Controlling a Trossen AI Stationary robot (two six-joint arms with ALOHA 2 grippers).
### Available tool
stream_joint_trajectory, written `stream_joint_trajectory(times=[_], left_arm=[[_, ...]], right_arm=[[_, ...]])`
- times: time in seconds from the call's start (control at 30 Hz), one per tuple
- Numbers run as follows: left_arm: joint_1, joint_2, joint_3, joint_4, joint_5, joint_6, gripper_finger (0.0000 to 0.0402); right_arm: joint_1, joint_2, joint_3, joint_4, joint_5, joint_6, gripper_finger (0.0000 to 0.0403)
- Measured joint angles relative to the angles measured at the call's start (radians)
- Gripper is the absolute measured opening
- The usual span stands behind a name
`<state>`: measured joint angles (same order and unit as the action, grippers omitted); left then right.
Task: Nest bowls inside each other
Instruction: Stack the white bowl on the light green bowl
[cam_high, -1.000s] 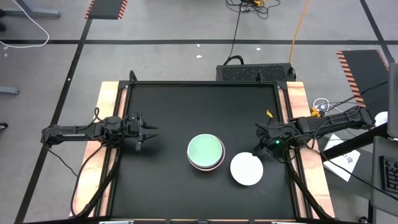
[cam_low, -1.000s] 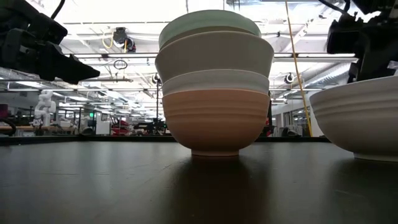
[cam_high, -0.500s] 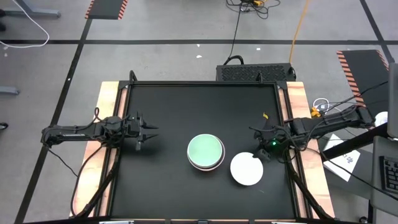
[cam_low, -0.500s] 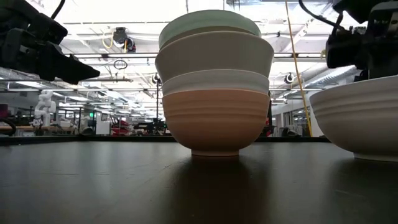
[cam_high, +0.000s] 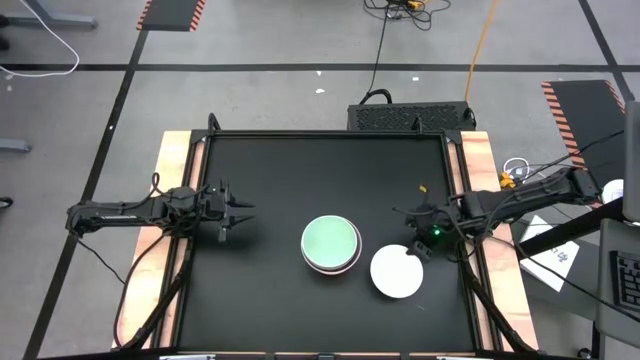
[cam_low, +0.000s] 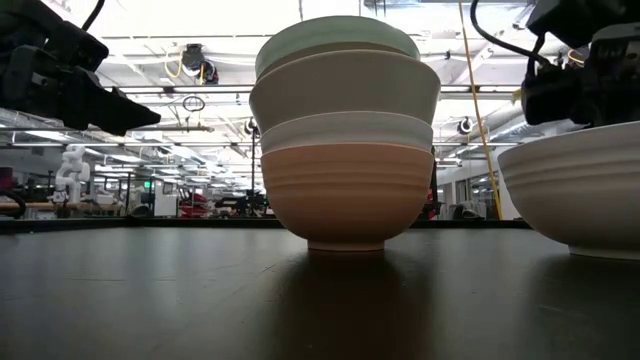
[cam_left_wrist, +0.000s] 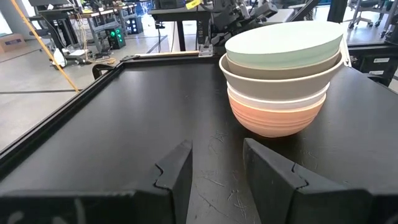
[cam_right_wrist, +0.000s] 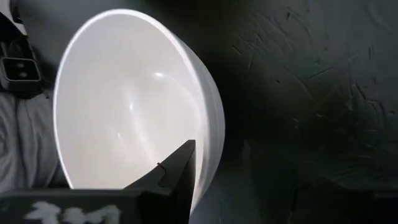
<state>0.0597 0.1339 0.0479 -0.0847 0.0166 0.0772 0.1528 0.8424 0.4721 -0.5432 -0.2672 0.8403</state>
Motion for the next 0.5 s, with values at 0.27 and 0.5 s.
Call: stream_joint_trajectory(times=[0.27, 0.5], left_arm=[[0.000, 0.000, 0.000, 0.000, 0.000, 0.000, 0.0145], [0.000, 0.000, 0.000, 0.000, 0.000, 0.000, 0.0145]], right_arm=[[0.000, 0.046, 0.000, 0.001, 0.004, -0.032, 0.0125], [0.000, 0.064, 0.000, 0.008, 0.027, -0.093, 0.0070]])
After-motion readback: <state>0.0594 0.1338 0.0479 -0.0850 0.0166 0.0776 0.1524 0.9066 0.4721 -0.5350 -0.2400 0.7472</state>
